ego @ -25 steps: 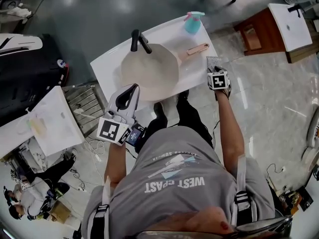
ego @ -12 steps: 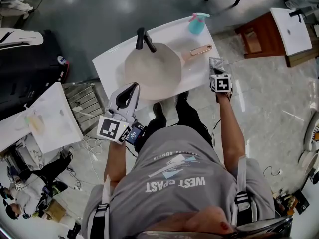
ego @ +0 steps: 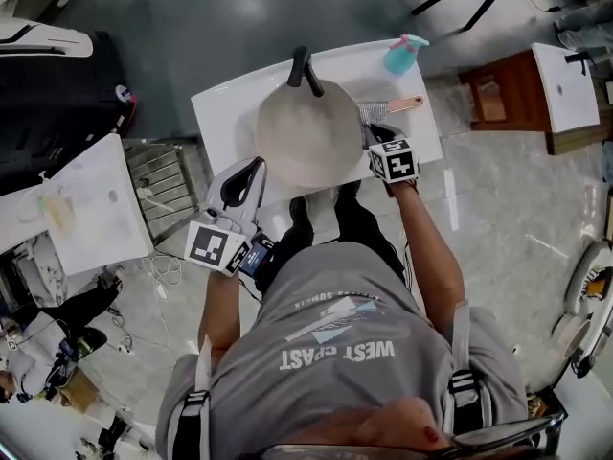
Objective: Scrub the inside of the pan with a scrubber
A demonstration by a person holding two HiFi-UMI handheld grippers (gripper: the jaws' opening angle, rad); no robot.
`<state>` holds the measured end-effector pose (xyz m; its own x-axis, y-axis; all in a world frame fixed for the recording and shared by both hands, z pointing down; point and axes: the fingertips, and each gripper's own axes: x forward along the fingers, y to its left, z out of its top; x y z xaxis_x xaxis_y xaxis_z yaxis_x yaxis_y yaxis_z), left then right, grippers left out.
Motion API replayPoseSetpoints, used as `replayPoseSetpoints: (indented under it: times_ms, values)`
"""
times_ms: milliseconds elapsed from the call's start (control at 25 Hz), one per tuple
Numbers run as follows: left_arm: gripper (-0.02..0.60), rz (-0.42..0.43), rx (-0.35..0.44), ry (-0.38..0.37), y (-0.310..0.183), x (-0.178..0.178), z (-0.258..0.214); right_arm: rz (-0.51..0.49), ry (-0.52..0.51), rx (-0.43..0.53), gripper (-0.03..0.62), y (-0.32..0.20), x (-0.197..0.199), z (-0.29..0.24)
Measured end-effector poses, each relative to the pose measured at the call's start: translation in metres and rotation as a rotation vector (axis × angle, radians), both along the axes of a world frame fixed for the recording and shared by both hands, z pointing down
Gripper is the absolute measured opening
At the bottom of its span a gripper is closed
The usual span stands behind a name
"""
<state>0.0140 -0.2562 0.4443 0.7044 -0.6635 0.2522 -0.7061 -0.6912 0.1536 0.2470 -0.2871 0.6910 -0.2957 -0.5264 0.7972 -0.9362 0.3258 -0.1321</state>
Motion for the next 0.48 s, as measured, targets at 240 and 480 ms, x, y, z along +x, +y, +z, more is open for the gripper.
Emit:
replayPoseSetpoints:
  times_ms: [240, 480]
  values:
    - [0.002, -0.085, -0.013, -0.005, 0.008, -0.044, 0.007, -0.144, -0.025, -0.043, 0.031, -0.032, -0.088, 0.022]
    - [0.002, -0.155, -0.039, -0.015, 0.016, -0.082, 0.018, -0.201, 0.017, -0.097, 0.035, -0.066, -0.138, 0.064]
